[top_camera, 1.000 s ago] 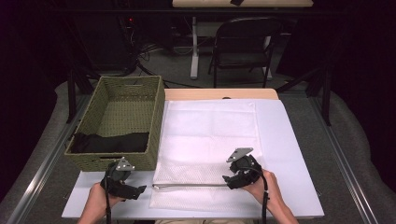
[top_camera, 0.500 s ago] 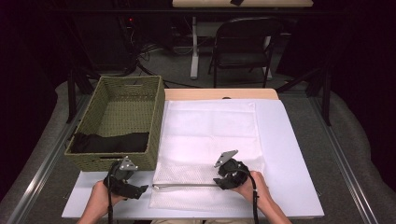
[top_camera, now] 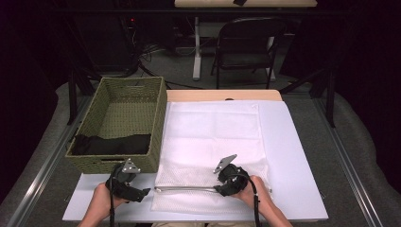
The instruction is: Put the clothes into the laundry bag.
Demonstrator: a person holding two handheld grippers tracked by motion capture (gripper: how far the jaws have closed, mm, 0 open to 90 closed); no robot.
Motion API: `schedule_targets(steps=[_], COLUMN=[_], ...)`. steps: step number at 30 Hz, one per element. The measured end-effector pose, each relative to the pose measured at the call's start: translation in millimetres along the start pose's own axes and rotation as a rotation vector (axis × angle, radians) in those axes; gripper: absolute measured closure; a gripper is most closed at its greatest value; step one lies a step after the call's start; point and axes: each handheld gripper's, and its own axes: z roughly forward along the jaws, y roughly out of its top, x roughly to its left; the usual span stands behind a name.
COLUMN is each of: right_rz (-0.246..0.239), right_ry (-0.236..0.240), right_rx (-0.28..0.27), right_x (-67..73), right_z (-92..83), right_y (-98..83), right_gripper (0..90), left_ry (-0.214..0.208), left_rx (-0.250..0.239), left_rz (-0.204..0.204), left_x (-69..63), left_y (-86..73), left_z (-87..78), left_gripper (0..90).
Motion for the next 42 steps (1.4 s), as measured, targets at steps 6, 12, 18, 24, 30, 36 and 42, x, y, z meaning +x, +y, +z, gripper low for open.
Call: schedule_targets(steps=[6, 12, 18, 24, 30, 36, 42], right_rz=[0.01, 0.035, 0.037, -0.03, -0.055, -0.044, -0.05], right_ry=[0.011, 0.005, -0.013, -0.042, -0.064, -0.069, -0.096], right_rx=[-0.019, -0.038, -0.044, -0.023, -0.012, -0.016, -0.056], right_x=[-2.5, -6.1, -5.6, 4.0, 8.9, 7.1, 7.2], right_z=[0.2, -0.6, -0.6, -0.7, -1.5, -7.6, -17.5], right_y=[-2.7, -5.3, -5.7, -2.5, -1.2, -1.2, 2.0], right_gripper=[56.7, 64.8, 69.7, 84.5, 87.7, 87.8, 88.0], left_ry=[0.002, 0.0, -0.009, -0.005, -0.008, -0.004, -0.003], left_rx=[0.001, 0.001, -0.002, 0.001, -0.001, -0.009, -0.009], left_rz=[-0.002, 0.002, -0.005, 0.001, 0.001, 0.012, 0.013], left_x=[-1.3, -0.5, -2.0, -1.4, -1.6, -1.6, -1.7], left_y=[1.0, 0.5, 1.0, 1.1, 0.9, 1.4, 1.4], left_z=[-0.1, -0.3, 0.3, 0.3, 0.1, -1.6, -1.7], left_gripper=[13.7, 13.7, 13.7, 13.7, 13.7, 13.4, 13.3])
